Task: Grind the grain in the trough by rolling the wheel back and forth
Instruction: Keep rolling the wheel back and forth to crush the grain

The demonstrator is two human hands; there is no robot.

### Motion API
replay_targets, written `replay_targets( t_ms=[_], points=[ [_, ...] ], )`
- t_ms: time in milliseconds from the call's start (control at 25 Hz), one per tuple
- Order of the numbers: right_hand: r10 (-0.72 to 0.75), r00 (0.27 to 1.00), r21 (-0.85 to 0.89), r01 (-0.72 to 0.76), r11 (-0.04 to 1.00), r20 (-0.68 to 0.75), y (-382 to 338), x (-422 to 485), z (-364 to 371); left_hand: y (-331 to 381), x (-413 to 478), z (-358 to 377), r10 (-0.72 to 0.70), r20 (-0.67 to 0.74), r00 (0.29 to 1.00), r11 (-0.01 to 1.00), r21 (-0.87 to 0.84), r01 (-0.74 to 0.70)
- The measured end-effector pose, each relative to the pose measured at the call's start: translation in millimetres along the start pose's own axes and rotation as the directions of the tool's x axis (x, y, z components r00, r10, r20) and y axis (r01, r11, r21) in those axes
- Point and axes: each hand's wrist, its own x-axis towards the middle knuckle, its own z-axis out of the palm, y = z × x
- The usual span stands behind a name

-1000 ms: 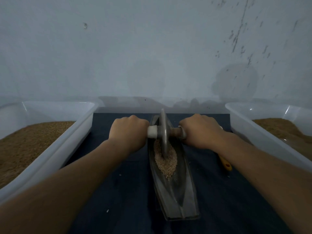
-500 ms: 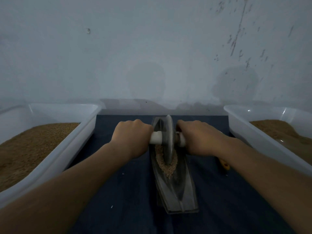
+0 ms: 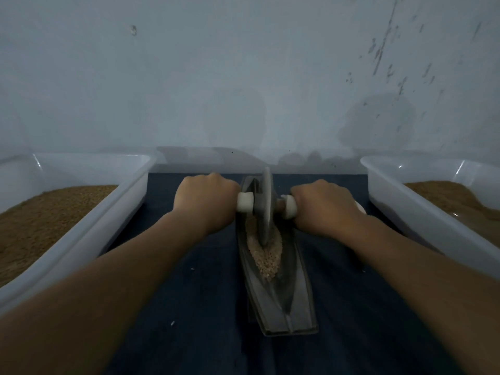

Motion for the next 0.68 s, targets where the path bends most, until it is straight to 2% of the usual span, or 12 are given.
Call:
replay_targets(
  t_ms=[80, 160, 320, 400, 480, 680],
  points=[
    [0.027, 1.0, -0.032, -0.026, 0.999, 0.01, -3.9, 11.1, -0.6, 0.2, 8.8, -4.7, -0.028, 0.048, 0.998, 1.0, -0.008, 0.028],
    [-0.005, 0.999, -0.047, 0.007, 0.999, 0.032, -3.5, 1.2, -4.7, 0.0, -5.0, -9.0, -0.011, 0.052, 0.999, 1.0, -0.028, 0.012],
    [-0.087, 0.991, -0.103, 0.076, 0.992, -0.104, 6.8, -47.0, -1.2, -1.2, -56.1, -11.4, 0.103, -0.138, 0.985, 0.995, 0.009, -0.103],
    [-0.085, 0.986, -0.114, 0.069, 0.991, -0.144, 9.7, -54.2, 3.1, -3.7, -58.1, -13.9, 0.107, -0.208, 0.972, 0.994, 0.047, -0.099],
    [-0.044, 0.991, -0.095, 0.031, 0.995, -0.128, 8.2, -41.2, 7.4, 0.8, -44.4, -6.1, 0.058, -0.134, 0.989, 0.997, 0.06, -0.05],
    [0.049, 0.993, -0.084, -0.058, 0.995, -0.11, -5.5, 6.4, 5.5, 3.4, -0.7, -3.9, -0.084, 0.017, 0.996, 0.995, -0.051, 0.085]
  ],
)
